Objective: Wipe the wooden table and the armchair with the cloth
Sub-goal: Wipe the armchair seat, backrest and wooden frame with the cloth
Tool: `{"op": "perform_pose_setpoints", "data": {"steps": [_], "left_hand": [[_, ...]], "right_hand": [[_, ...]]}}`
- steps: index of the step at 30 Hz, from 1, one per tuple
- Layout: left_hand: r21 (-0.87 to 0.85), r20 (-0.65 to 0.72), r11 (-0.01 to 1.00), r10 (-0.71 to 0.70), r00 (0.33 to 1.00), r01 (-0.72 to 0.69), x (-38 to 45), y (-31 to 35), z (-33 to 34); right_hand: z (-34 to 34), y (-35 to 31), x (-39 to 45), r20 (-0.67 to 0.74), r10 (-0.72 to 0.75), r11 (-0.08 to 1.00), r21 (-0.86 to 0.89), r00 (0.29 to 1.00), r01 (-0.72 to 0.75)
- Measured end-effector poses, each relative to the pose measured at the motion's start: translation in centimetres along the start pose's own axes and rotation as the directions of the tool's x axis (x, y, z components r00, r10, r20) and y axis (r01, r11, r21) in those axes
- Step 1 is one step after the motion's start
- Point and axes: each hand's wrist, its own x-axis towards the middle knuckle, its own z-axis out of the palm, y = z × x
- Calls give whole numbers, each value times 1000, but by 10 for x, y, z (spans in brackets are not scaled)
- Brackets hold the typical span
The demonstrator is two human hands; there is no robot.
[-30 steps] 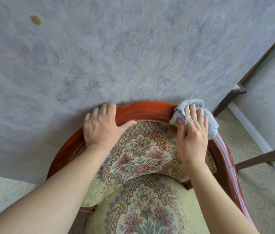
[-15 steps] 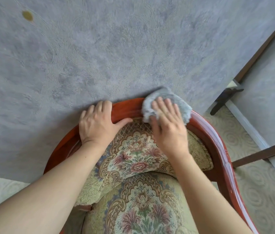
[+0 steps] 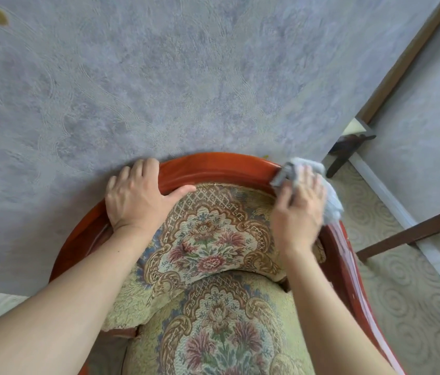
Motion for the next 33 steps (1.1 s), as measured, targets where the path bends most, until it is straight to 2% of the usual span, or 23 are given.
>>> {"op": "perform_pose_setpoints", "data": {"steps": [4, 7, 11, 15, 17, 20, 23, 25, 27, 30, 33], "left_hand": [[-2, 5, 1000, 7, 1000, -7, 1, -1, 0], [3, 16, 1000, 1, 1000, -1, 1, -2, 1], [-8, 31, 1000, -29, 999, 29, 1, 0, 0], [-18, 51, 998, -53, 997, 54, 0, 3, -3], [-21, 59, 997, -68, 996, 70, 0, 3, -4], [-29, 63, 996, -83, 995, 85, -1, 5, -4], [0, 80, 997, -74, 994, 74, -2, 6, -6], [9, 91, 998, -56, 994, 56, -2, 6, -7], [9, 100, 999, -45, 994, 45, -2, 6, -8], [-17, 105, 999, -27, 994, 29, -5, 4, -8], [-112, 99, 994, 1, 995, 10, -8, 2, -12]], "right_hand": [[26, -44, 0, 122, -334, 942, 70, 935, 328], [17, -22, 7, 143, -425, 905, 36, 894, 424], [-14, 40, -9, 115, -245, 965, -65, 963, 253], [-52, 105, -38, 173, -120, 981, -132, 978, 144], [-68, 126, -52, 181, 55, 989, -145, 982, -28], [-74, 131, -62, 164, 288, 950, -174, 943, -260], [-60, 103, -45, 123, 330, 943, -99, 936, -319], [-42, 67, -26, 112, 250, 968, -16, 962, -250], [-23, 27, -6, 148, 59, 996, 55, 987, -68], [-9, -2, 12, 227, -201, 978, 92, 953, 185], [-21, 19, 10, 249, -241, 971, 69, 938, 231]]}}
